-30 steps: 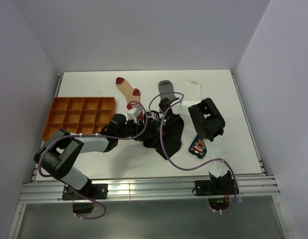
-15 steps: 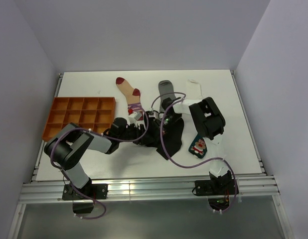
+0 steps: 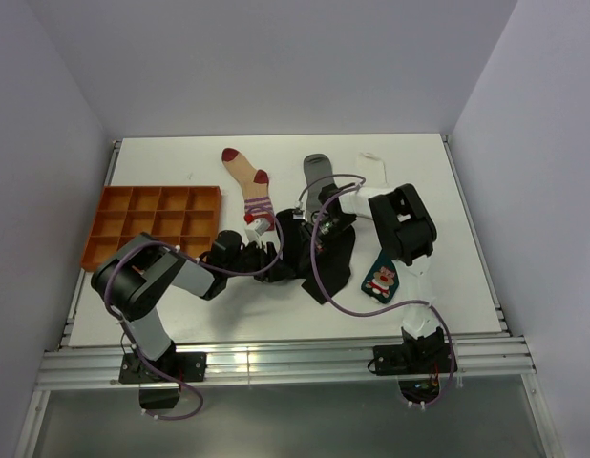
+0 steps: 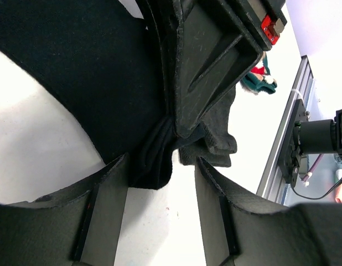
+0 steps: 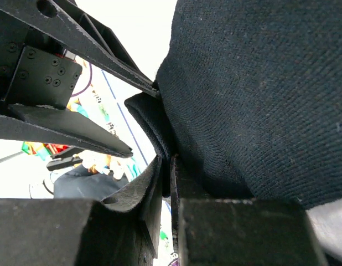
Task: Roll the socks
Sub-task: Roll the sock at the center of the board.
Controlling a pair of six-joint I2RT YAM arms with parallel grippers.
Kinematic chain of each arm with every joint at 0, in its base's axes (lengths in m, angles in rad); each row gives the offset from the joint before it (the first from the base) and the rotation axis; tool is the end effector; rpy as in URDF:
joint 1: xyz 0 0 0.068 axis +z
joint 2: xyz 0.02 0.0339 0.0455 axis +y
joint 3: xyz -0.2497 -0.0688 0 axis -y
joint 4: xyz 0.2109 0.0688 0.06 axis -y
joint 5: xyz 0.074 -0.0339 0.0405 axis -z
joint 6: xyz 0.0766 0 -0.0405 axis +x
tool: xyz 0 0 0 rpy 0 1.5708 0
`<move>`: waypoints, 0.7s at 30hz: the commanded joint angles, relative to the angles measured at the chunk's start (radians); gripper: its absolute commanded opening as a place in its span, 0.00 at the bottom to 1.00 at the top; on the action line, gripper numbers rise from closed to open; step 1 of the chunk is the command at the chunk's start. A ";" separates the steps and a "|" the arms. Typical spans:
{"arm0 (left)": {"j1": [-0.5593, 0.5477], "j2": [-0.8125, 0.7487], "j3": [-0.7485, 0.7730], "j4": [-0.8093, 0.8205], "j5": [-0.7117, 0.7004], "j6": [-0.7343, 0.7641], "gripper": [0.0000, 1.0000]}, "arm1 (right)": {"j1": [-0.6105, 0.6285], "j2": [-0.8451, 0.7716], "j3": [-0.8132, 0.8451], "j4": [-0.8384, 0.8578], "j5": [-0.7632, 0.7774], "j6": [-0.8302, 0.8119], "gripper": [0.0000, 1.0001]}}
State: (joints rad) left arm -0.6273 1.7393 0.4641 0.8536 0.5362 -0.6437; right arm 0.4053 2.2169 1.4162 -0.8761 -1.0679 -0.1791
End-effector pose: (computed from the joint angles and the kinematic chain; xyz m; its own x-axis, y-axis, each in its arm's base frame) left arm 0.2266 -0.2127 0.1182 -0.7943 -0.0614 -0.6044 0.5066 0.4820 -0.7148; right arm 0.2938 0.1991 0.0930 -0.8805 -0.4712 -0.0511 -0.2660 0.4020 0.8762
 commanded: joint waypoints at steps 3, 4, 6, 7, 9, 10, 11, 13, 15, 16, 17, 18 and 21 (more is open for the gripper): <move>-0.003 0.016 -0.008 0.064 0.005 -0.011 0.55 | -0.014 0.024 0.038 -0.015 -0.037 0.006 0.00; -0.005 0.016 -0.008 0.059 -0.001 -0.013 0.55 | -0.014 0.026 0.036 -0.015 -0.040 0.006 0.00; -0.003 0.017 0.007 0.023 -0.027 -0.007 0.55 | -0.017 0.030 0.038 -0.023 -0.043 -0.002 0.00; -0.003 0.019 0.013 0.012 -0.030 -0.004 0.54 | -0.017 0.030 0.040 -0.026 -0.043 -0.005 0.00; -0.005 0.017 0.021 -0.008 -0.059 -0.001 0.53 | -0.017 0.033 0.041 -0.031 -0.043 -0.010 0.00; -0.003 0.019 0.031 -0.037 -0.064 0.003 0.51 | -0.017 0.033 0.041 -0.031 -0.044 -0.010 0.00; -0.003 0.019 0.036 -0.047 -0.070 0.004 0.50 | -0.017 0.032 0.041 -0.029 -0.043 -0.008 0.00; -0.003 0.016 0.048 -0.074 -0.102 0.006 0.47 | -0.017 0.029 0.041 -0.029 -0.043 -0.007 0.00; -0.003 0.019 0.057 -0.108 -0.111 0.007 0.46 | -0.017 0.032 0.041 -0.029 -0.043 -0.008 0.00; -0.003 0.017 0.065 -0.120 -0.123 0.006 0.42 | -0.017 0.032 0.041 -0.032 -0.043 -0.008 0.00; -0.005 0.016 0.068 -0.137 -0.125 0.004 0.40 | -0.017 0.033 0.043 -0.037 -0.040 -0.014 0.00; -0.003 0.014 0.073 -0.149 -0.128 -0.002 0.38 | -0.017 0.033 0.043 -0.038 -0.037 -0.019 0.00; -0.003 0.014 0.094 -0.195 -0.125 -0.014 0.29 | -0.017 0.027 0.041 -0.035 -0.017 -0.019 0.00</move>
State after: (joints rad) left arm -0.6273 1.7477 0.5262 0.7246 0.4393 -0.6518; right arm 0.3981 2.2333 1.4216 -0.8871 -1.0885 -0.1810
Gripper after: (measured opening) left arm 0.303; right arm 0.129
